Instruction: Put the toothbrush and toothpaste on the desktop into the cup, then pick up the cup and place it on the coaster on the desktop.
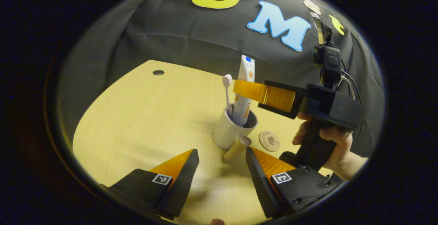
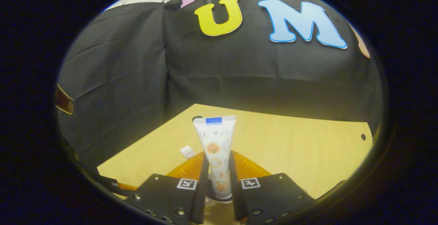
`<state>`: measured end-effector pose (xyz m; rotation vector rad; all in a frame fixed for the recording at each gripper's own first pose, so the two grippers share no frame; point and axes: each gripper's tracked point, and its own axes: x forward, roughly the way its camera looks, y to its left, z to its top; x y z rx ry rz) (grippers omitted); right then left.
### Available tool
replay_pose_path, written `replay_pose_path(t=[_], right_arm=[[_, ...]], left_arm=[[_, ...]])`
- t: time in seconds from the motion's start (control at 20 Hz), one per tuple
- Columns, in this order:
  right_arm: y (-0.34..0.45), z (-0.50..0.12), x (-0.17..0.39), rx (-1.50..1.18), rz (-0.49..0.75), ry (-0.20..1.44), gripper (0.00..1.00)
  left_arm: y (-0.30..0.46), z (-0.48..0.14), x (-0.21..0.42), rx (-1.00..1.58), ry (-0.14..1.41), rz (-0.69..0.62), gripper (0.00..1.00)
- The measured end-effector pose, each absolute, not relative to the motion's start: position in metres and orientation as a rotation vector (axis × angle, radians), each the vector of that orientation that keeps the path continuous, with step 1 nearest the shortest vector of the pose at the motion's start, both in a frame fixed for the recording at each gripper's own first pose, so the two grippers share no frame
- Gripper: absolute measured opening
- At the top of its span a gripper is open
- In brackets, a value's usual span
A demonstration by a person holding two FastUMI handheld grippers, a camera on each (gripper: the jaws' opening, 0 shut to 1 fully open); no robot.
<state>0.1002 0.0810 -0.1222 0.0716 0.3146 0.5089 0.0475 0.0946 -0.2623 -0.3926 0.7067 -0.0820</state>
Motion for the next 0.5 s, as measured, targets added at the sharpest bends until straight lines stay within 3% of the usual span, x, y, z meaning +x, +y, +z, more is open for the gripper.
replay_pose_path(t=[0.1, 0.2, 0.25, 0.3, 0.4, 0.45, 0.5], right_arm=[[0.081, -0.122, 0.097, 0.071, 0.507, 0.315, 0.5], [0.079, -0.127, 0.097, 0.061, 0.5, 0.327, 0.6], [0.079, -0.126, 0.096, 0.059, 0.507, 0.336, 0.51], [0.078, -0.125, 0.094, 0.058, 0.505, 0.336, 0.6], [0.075, -0.124, 0.094, 0.051, 0.498, 0.334, 0.6], [0.073, -0.122, 0.095, 0.043, 0.489, 0.327, 0.6], [0.07, -0.121, 0.097, 0.024, 0.472, 0.318, 0.51]], left_arm=[[0.092, -0.263, 0.048, -0.393, 0.708, -0.088, 0.91], [0.091, -0.263, 0.048, -0.393, 0.709, -0.09, 0.91], [0.091, -0.262, 0.048, -0.392, 0.709, -0.09, 0.91], [0.091, -0.262, 0.048, -0.39, 0.71, -0.091, 0.91], [0.091, -0.265, 0.05, -0.386, 0.712, -0.092, 0.91], [0.091, -0.265, 0.05, -0.385, 0.712, -0.094, 0.85], [0.089, -0.265, 0.051, -0.383, 0.711, -0.095, 0.91]])
